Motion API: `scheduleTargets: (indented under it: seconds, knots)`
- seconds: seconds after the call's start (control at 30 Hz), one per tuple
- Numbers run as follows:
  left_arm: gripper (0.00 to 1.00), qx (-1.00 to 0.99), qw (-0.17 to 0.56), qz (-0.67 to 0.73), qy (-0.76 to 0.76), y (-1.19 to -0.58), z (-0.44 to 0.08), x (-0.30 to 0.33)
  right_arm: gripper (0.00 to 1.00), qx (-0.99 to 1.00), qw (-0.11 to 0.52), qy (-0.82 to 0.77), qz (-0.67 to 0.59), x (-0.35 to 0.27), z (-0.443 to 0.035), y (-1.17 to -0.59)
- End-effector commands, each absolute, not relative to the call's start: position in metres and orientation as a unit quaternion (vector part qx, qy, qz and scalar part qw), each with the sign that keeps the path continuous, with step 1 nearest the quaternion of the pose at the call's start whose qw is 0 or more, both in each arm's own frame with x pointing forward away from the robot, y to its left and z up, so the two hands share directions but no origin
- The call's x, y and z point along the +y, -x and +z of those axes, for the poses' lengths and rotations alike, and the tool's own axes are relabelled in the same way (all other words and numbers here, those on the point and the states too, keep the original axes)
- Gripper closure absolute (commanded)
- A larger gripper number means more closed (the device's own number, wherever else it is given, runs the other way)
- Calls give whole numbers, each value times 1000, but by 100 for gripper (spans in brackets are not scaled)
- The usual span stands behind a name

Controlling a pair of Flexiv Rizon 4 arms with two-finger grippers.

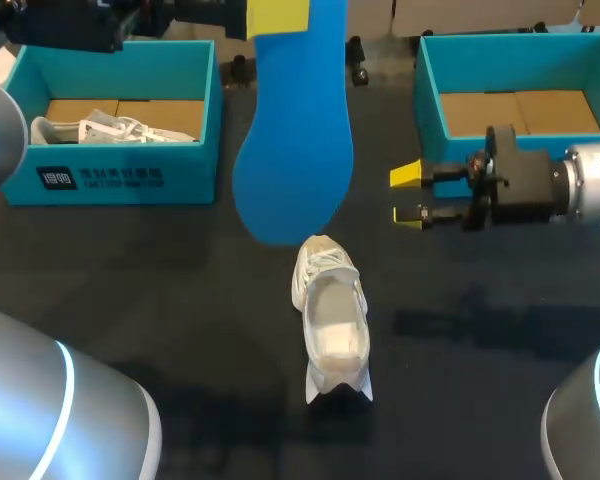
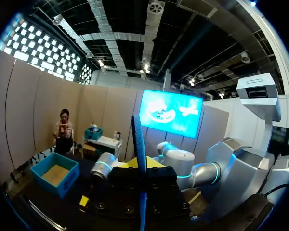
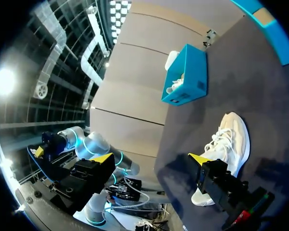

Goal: Take the shoe out of the shoebox, open the shoe tongue, remove and reinsert the insole, then place the shoe into the shoebox

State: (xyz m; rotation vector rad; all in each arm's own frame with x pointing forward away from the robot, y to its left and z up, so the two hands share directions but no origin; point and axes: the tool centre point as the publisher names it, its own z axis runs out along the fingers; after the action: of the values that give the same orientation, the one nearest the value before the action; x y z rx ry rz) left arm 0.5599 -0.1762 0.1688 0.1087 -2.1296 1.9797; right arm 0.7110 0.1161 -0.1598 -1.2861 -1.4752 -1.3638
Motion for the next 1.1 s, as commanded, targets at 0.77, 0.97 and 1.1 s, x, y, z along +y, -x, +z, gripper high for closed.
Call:
scheduleTargets:
  seconds: [0.77, 0.97, 1.1]
  knots:
    - [100, -588, -249, 694, 333, -610, 122, -158, 0, -576, 369, 502, -530, 118, -160, -713]
    - [100, -410, -459, 581, 532, -636, 91, -149, 0, -576, 369, 502, -530, 118, -160, -713]
    - [100, -410, -459, 581, 532, -636, 91, -149, 0, -576, 369, 502, -530, 118, -160, -713]
